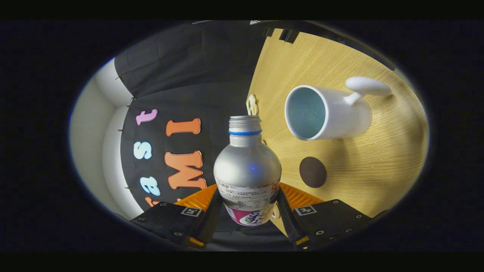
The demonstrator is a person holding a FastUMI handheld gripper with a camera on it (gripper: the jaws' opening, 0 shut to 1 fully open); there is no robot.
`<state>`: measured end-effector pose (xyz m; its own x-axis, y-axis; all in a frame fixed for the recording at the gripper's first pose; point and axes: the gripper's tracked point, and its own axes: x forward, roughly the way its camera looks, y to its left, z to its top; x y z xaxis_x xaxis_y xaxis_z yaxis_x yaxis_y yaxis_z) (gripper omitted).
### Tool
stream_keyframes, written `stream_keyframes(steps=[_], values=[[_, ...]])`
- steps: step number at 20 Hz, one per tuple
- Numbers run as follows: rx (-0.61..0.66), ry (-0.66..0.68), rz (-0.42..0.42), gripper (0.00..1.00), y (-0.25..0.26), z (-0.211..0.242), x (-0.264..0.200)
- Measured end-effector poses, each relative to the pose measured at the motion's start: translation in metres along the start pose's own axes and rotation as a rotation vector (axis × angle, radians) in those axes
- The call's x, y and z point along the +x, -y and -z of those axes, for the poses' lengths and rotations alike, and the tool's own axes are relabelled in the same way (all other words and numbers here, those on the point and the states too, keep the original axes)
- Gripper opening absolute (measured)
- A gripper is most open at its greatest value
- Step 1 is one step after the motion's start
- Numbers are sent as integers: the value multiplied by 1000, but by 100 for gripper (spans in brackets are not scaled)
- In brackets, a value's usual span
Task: Take the bottle from table, then pour the juice into the cup, finally place the bottle on the coaster
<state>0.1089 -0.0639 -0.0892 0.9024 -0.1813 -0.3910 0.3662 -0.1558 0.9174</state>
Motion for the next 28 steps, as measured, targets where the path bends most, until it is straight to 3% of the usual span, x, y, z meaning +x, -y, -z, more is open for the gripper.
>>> stream_keyframes(steps=[13, 28], values=[[200, -10, 11, 74, -2, -1, 1], [303, 1, 50, 74, 3, 6, 5]])
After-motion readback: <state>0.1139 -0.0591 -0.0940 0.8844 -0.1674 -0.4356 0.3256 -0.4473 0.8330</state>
